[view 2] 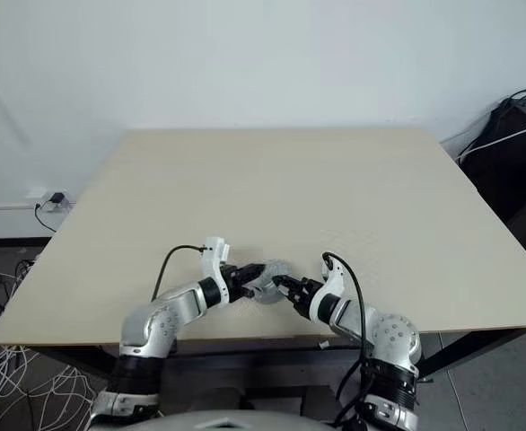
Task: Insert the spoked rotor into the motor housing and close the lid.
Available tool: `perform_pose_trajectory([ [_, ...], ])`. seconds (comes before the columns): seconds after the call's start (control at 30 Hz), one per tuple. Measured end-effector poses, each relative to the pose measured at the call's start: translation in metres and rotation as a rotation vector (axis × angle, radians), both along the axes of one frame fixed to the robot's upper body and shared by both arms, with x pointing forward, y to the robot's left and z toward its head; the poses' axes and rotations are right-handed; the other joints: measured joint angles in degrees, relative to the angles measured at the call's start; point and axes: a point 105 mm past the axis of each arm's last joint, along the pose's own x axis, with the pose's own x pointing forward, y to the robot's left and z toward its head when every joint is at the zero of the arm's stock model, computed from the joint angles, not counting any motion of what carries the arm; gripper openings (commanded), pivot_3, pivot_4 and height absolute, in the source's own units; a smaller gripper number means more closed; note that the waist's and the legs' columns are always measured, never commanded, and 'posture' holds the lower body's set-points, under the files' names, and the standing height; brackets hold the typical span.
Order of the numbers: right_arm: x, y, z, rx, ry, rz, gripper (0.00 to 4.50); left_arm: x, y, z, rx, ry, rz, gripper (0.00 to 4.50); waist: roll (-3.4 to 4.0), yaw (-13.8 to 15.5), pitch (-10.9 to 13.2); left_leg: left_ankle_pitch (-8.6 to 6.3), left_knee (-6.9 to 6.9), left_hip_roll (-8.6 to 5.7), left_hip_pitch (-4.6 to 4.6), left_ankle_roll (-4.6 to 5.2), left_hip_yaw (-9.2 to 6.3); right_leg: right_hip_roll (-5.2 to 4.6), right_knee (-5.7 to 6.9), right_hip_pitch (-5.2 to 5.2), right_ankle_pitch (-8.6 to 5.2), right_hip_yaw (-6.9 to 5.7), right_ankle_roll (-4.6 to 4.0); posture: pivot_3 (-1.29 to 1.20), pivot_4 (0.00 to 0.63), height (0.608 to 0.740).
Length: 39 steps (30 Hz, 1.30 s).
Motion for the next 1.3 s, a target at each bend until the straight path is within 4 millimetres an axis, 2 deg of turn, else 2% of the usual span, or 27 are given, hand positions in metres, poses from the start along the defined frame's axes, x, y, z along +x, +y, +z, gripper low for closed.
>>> perform_pose_trajectory([
  [0.2,0.008,-0.008,0.002,-0.003,-0.017,-0.081,2.09,-0.009,0.018,0.011,-0.23,-0.012,0.149,0.0,-0.04,-0.03,0.03,0.02,0.0,0.01,0.0,0.05,0.0,0.03,-0.01,0.06,-0.01,-0.01,-0.01,0.0,0.0,0.74],
  [0.37,0.018,-0.017,0.009,0.016,-0.043,-0.167,2.09,-0.038,0.038,-0.013,-0.344,0.119,0.245,0.0,-0.03,-0.18,0.34,0.18,0.02,0.05,0.01,0.29,0.0,0.13,0.0,0.06,-0.03,-0.02,-0.03,0.0,0.0,0.74],
  [0.53,0.024,-0.011,0.019,0.042,-0.069,-0.168,2.09,-0.045,0.046,-0.011,-0.462,0.159,0.295,0.0,-0.15,-0.08,0.74,0.25,0.1,0.05,0.07,0.35,0.0,0.14,0.0,0.08,-0.01,-0.07,0.01,0.0,0.0,0.74],
  [0.63,0.026,-0.007,0.024,0.058,-0.08,-0.164,2.09,-0.044,0.055,-0.006,-0.54,0.164,0.344,0.59,-0.22,-0.14,0.82,0.27,0.11,0.04,0.06,0.37,0.01,0.2,0.0,0.19,0.0,-0.06,0.03,0.0,0.0,0.74],
  [0.8,0.031,0.003,0.033,0.084,-0.104,-0.148,2.09,-0.042,0.058,-0.001,-0.616,0.175,0.372,2.16,-0.24,-0.19,0.84,0.32,0.11,0.04,0.06,0.34,0.06,0.43,0.01,0.22,0.03,-0.04,0.07,0.0,0.0,0.74],
  [1.03,0.033,0.017,0.044,0.121,-0.125,-0.116,2.09,-0.042,0.058,-0.003,-0.727,0.23,0.4,4.42,-0.25,-0.24,0.85,0.41,0.16,0.13,0.1,0.29,0.11,0.87,0.02,0.25,0.05,0.08,0.12,0.0,0.0,0.74],
  [1.3,0.03,0.034,0.052,0.165,-0.133,-0.057,2.09,-0.042,0.054,-0.002,-0.809,0.276,0.393,4.49,-0.27,-0.55,0.87,0.5,0.24,0.16,0.18,0.29,0.12,1.01,0.02,0.37,0.11,0.21,0.22,0.0,0.0,0.74],
])
